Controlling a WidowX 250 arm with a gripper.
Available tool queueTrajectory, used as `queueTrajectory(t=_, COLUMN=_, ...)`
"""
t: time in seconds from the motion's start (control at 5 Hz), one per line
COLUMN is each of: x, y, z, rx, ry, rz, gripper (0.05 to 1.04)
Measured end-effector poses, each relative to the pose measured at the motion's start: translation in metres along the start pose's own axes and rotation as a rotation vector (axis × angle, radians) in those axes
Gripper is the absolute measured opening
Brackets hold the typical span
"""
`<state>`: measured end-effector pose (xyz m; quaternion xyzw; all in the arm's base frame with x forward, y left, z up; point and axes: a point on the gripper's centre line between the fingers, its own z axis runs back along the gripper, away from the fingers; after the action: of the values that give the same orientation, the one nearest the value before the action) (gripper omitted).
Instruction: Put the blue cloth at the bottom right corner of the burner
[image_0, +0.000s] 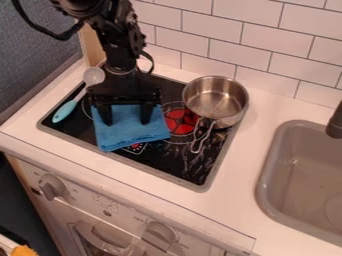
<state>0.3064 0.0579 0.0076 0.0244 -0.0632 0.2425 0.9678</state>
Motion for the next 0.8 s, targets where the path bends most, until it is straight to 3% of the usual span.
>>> queueTrajectory(t=0.8, x=-0.065, y=-0.072, z=0.011, rx=0.020, ry=0.021, rz=-0.182, gripper=0.999)
